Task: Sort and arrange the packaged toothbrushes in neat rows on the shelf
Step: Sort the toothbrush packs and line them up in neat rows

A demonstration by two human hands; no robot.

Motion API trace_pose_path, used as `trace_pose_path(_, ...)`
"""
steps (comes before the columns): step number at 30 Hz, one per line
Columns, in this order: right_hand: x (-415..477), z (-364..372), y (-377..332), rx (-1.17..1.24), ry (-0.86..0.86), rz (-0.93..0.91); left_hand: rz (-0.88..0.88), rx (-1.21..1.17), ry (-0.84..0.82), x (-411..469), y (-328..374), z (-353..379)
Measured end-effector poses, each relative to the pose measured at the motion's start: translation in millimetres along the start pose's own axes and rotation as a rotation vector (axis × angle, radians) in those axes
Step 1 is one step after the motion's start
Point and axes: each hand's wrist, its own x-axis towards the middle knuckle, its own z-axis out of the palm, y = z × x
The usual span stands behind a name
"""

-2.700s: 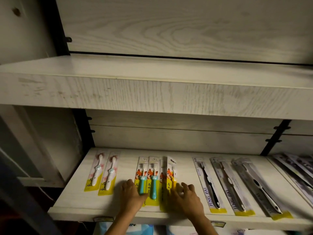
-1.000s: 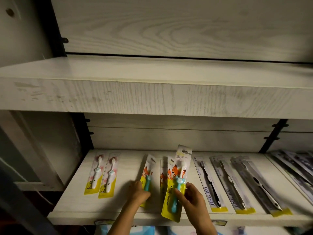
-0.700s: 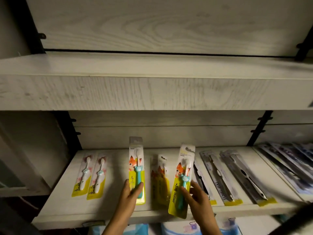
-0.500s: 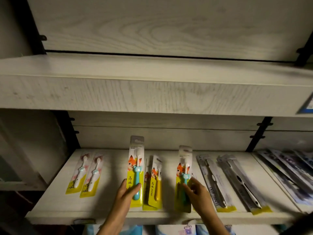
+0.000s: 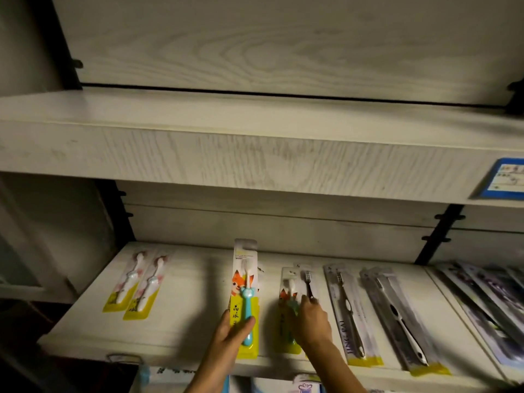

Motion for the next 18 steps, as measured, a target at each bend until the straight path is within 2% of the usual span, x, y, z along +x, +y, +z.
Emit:
trace_pose_path(2, -18.3, -12.1, -4.4, 0.076, 0.087, -0.068, 0.005, 0.021, -0.029, 1.6, -2.5, 3.2)
trace_pose_path(3, -28.0, -18.1, -6.5, 0.202, 0.078, -0.101, 0.004, 0.036, -0.051, 3.3, -5.9, 5.0)
trace_pose_path(5, -46.6, -28.6, -14.1, 0.570, -0.050, -0.114, -0.002, 0.062, -0.092, 4.0, -11.3, 11.5)
trace_pose_path(6, -53.1, -30.0, -17.1, 0.678, -0.118, -0.125, -0.014, 0.080, -0.112, 4.3, -15.1, 14.4)
trace_pose_path(9, -49.5, -17.4, -14.7, 0.624, -0.074, -0.176, -0.081, 0.130, -0.174, 0.8, -16.7, 21.9)
trace_pose_path(12, -32.0, -15.5, -14.4, 0.663, -0.044, -0.096, -0.068, 0.241, -0.179, -1.3, -7.0, 13.9)
trace_pose_path(16, -2.3, -7.9, -11.5, 0.414, 0.061, -0.046, 0.018, 0.353, -0.105, 6.4, -5.3, -4.7)
trace_pose_path(18, 3.2, 0.6, -11.9, 0.323, 0.076, -0.021, 0.034, 0.393, -0.127, 6.4, -3.1, -4.0)
